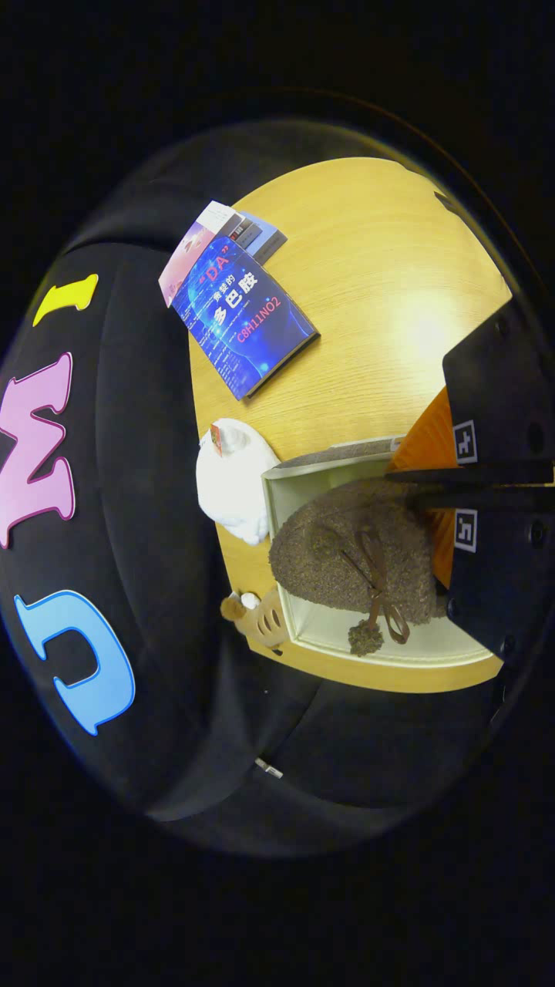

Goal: Open the storage box then place both shoes into the box .Put the left shoe in first, then the right shoe, with the right side of both shoes facing outward in a uniform manner.

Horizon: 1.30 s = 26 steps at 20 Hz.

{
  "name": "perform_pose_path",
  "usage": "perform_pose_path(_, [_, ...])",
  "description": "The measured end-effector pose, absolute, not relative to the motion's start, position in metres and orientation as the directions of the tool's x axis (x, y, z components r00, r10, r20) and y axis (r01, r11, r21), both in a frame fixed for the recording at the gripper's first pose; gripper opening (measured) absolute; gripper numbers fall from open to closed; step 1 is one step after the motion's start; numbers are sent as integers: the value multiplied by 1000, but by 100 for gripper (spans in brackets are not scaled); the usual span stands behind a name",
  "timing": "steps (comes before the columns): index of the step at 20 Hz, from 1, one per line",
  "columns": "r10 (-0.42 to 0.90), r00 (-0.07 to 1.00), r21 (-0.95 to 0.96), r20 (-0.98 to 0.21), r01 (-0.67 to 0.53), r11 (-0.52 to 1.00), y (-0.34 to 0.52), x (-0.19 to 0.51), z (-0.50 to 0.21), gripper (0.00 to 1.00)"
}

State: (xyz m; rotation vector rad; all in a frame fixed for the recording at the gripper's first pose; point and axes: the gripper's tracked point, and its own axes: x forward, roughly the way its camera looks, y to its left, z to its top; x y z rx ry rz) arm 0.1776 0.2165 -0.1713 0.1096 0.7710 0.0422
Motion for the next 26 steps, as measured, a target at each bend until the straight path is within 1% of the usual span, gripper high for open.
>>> perform_pose_path(5, [15, 721, 59, -693, 35, 998, 223, 185, -181, 10])
perform_pose_path(7, [7, 723, 44, -691, 32, 999, 227, 186, -183, 14])
perform_pose_path(8, [5, 725, 39, -688, 30, 999, 229, 185, -184, 18])
perform_pose_path(10, [-15, 713, 12, -701, 33, 999, 229, 180, -194, 22])
perform_pose_path(12, [-9, 702, -14, -712, -1, 1000, 236, 172, -204, 20])
perform_pose_path(13, [12, 709, -10, -705, -26, 1000, 242, 167, -204, 22])
perform_pose_path(15, [50, 743, -2, -668, -69, 998, 258, 168, -192, 57])
perform_pose_path(16, [49, 759, -19, -650, -81, 997, 259, 168, -182, 75])
perform_pose_path(17, [48, 780, -44, -624, -96, 994, 261, 172, -169, 85])
perform_pose_path(18, [56, 801, -62, -596, -116, 991, 263, 174, -155, 100])
perform_pose_path(21, [102, 849, -89, -519, -172, 981, 281, 174, -115, 99])
perform_pose_path(26, [189, 884, -106, -427, -257, 961, 307, 158, -65, 99])
